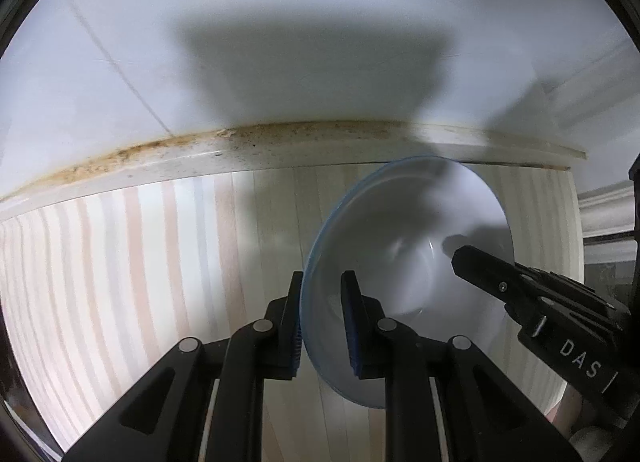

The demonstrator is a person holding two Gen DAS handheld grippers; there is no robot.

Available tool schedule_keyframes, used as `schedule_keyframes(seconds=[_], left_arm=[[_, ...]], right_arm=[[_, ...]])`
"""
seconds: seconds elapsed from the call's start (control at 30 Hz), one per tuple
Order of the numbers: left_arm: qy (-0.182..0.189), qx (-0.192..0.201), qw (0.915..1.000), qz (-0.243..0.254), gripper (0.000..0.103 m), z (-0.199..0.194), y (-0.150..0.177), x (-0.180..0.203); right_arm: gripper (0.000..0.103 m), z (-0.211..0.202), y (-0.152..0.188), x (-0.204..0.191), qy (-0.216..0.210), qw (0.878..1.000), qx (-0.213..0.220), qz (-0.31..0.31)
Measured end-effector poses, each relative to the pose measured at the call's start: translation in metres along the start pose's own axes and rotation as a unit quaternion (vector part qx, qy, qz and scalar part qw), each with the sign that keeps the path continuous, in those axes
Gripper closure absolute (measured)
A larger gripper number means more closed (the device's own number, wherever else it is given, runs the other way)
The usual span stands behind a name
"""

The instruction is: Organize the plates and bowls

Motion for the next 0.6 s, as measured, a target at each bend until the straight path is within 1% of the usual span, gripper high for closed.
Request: schedule_keyframes(seconds=[0.17,0.37,0.4,0.43,0.5,0.53,0.6], left_arm=[[0.001,0.007,1.0000,0.007,0.088,-0.027,0.026,0.000],[0.008,0.019,0.9995,0.025,0.088,-0.060,0.063,0.009],[0.008,0.021,0.9993,0.030,0.088,-0.066,0.069,0.011],[0.006,0.022,0.9991,0.036,0.088,-0.071,0.075,0.014],[0.006,0.025,0.9985,0.049,0.088,-0.081,0.090,0.016],[0.004,0.025,0.9981,0.057,0.088,-0.085,0.098,0.019],[0.002,0.027,0.9974,0.066,0.088,-0.084,0.110,0.039]], right_arm=[[0.091,-0.024,0.021,-0.006,-0.009,1.000,0.006,-0.008],[0.091,-0.052,0.063,-0.020,-0.011,1.000,0.018,-0.013],[0.091,-0.060,0.071,-0.020,-0.013,1.000,0.021,-0.012],[0.091,-0.073,0.078,-0.010,-0.014,1.000,0.024,-0.012],[0.091,-0.087,0.095,-0.010,-0.016,0.999,0.029,-0.011],[0.091,-0.094,0.104,-0.010,-0.017,0.999,0.032,-0.010],[0.091,-0.108,0.122,-0.008,-0.016,0.999,0.036,-0.008]])
Point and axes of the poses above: each gripper's, at about its wrist camera, not at the fingertips, and z roughly the way its jaws point, x to its right, y to its underside, the point moved 5 cm from there along z, roughly the way its jaws point, and after that the axes turned 5 degrees about -x, right-handed, at the moved point
